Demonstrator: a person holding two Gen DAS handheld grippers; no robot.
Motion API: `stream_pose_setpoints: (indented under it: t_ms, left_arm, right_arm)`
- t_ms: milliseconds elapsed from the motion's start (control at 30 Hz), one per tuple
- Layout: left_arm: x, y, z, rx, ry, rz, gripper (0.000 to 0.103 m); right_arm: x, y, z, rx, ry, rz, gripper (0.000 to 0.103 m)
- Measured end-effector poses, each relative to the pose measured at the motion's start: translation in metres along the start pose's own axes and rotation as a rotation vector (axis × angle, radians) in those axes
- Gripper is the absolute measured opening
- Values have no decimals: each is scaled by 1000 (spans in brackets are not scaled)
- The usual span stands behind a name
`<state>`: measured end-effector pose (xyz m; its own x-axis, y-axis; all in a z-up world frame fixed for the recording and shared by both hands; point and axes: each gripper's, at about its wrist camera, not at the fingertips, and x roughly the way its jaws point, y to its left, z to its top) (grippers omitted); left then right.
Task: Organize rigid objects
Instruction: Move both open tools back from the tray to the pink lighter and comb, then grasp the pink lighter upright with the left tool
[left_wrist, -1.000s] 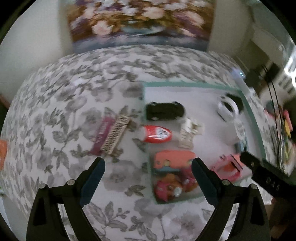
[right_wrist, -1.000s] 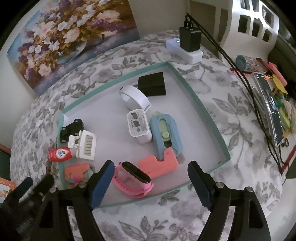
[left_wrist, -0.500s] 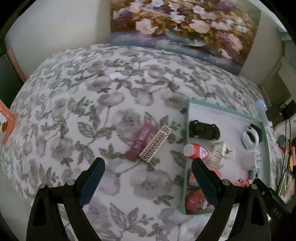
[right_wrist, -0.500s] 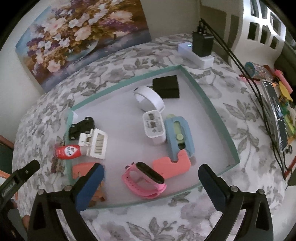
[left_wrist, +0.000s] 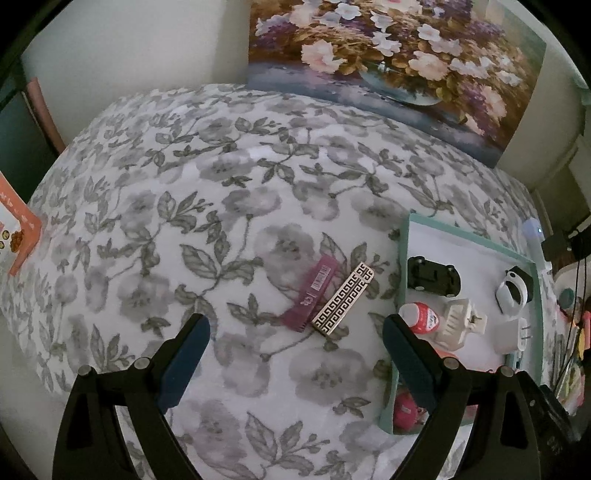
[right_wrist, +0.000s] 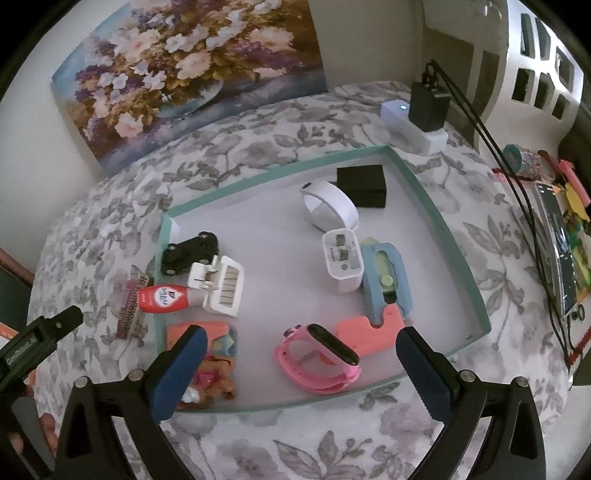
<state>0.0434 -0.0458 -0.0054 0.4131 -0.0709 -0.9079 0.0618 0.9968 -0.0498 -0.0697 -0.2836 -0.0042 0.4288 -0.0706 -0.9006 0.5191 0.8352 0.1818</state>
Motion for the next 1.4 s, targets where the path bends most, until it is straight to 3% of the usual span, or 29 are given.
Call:
stream_pose_setpoints:
  t_ms: [333,700,1000,1400]
  left_arm:
    - [3,18,9,-32,25,-12,95]
    - [21,38,20,-53,73,-16,95]
    - [53,43,30,-41,128,-6,95]
    - [85,18,38,52,144,-5,95]
  right_arm:
    - [-4,29,-1,-23,-6,60,103]
    - [1,86,12,-83,-16,149,103]
    - [26,105,29,-112,6,124,103]
    - [54,122,47,-141,30,124,103]
